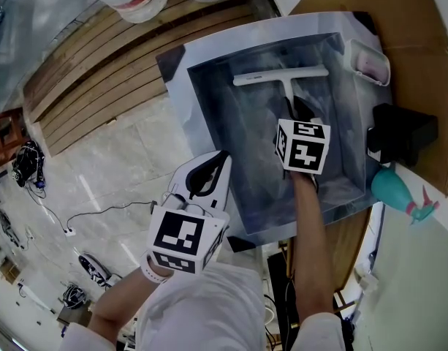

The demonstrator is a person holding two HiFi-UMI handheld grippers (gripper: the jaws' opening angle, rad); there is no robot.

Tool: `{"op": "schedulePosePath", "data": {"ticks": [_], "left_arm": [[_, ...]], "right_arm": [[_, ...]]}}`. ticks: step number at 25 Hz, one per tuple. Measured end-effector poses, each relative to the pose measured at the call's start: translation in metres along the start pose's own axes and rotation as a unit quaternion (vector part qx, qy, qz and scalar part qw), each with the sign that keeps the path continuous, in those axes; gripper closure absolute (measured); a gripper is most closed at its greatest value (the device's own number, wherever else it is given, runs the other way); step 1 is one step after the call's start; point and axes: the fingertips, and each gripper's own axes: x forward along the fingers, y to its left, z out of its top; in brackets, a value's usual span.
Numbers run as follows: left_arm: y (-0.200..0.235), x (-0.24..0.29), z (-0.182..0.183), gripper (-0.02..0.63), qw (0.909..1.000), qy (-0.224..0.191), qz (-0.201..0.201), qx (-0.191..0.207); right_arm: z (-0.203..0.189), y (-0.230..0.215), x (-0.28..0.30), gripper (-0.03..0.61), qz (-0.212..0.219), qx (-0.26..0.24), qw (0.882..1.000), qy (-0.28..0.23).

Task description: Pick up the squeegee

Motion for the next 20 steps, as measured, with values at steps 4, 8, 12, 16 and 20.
{"op": "schedulePosePath", "data": {"ticks": [4,8,12,16,20], "left_arm": [[-0.004,-0.011,0.005,0.603,1.0000,-0.007,0.001,0.006],[-0.011,-0.026,0.011,0.603,0.9998,-0.015,0.000,0.013],[-0.016,-0.045,0.016,0.603,0.9996,-0.022,0.004,0.019],[-0.026,-0.067,0.021,0.603,0.9991,-0.033,0.005,0.025],[-0.038,-0.090,0.031,0.603,0.9981,-0.050,0.002,0.035]], "right_arm": [[0.010,0.015,-0.026,0.515,0.012,0.004,1.000,-0.021],[0.026,0.028,-0.061,0.515,0.027,0.006,0.998,-0.051],[0.045,0.040,-0.108,0.514,0.028,-0.003,0.996,-0.087],[0.060,0.052,-0.161,0.514,0.031,-0.008,0.992,-0.120],[0.069,0.060,-0.213,0.514,0.028,-0.011,0.988,-0.152]]}}
